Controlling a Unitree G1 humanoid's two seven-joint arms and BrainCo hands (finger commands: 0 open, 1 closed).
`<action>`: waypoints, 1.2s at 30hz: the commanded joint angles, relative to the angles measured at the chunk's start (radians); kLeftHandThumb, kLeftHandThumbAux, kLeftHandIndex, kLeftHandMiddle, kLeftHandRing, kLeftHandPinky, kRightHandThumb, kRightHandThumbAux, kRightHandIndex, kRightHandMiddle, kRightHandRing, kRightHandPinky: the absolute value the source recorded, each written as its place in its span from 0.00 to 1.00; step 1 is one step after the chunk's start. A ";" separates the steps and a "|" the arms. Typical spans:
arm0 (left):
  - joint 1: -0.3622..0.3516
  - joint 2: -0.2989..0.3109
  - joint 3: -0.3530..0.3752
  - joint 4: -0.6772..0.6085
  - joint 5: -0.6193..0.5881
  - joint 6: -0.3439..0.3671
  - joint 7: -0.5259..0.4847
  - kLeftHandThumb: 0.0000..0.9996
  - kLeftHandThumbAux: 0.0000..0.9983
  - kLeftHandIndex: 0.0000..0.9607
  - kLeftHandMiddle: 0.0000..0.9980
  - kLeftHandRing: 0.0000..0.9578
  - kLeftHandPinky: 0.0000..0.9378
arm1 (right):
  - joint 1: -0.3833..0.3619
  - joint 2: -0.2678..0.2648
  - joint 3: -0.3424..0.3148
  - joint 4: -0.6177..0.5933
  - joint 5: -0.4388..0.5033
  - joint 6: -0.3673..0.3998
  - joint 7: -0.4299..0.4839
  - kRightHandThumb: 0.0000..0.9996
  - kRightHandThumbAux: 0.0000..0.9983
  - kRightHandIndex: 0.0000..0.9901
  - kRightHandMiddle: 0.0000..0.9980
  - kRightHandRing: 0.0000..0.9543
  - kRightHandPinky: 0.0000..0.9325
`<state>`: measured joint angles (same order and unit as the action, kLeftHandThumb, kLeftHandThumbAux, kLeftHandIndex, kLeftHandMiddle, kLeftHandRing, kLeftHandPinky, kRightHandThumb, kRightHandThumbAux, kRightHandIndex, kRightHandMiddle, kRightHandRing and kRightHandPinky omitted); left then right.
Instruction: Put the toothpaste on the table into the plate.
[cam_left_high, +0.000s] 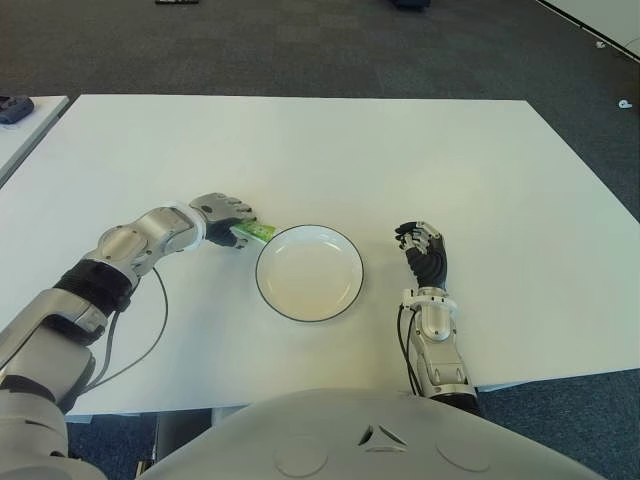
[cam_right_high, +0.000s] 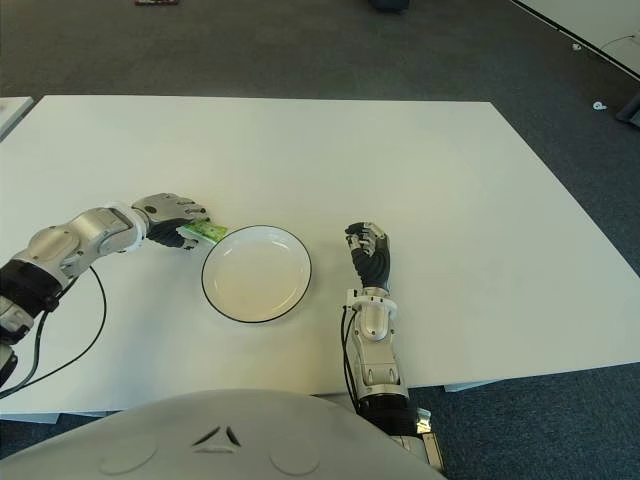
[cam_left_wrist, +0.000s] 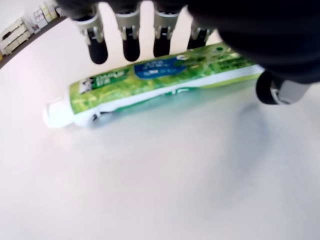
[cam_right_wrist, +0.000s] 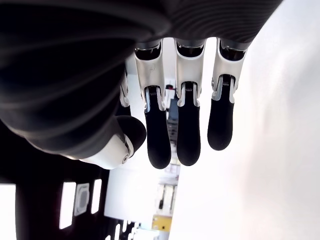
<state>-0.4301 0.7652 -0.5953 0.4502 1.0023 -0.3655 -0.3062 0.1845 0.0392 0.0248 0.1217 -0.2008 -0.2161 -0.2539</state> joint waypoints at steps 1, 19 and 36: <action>0.003 -0.040 -0.056 0.034 0.026 -0.026 -0.023 0.43 0.23 0.00 0.00 0.00 0.00 | 0.007 0.003 0.002 -0.005 -0.002 0.012 0.000 0.70 0.73 0.43 0.47 0.48 0.51; -0.066 -0.124 -0.127 0.290 0.039 -0.046 0.117 0.42 0.28 0.00 0.00 0.00 0.02 | 0.030 0.005 -0.001 -0.043 -0.003 0.035 -0.002 0.70 0.73 0.43 0.49 0.48 0.51; -0.097 -0.164 -0.125 0.410 -0.056 -0.062 0.069 0.46 0.30 0.00 0.01 0.01 0.11 | 0.042 -0.002 0.000 -0.053 -0.002 0.011 0.003 0.71 0.73 0.43 0.49 0.48 0.49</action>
<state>-0.5939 0.6372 -0.6789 0.7994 0.9461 -0.4212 -0.1485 0.2237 0.0360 0.0221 0.0713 -0.2001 -0.2014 -0.2530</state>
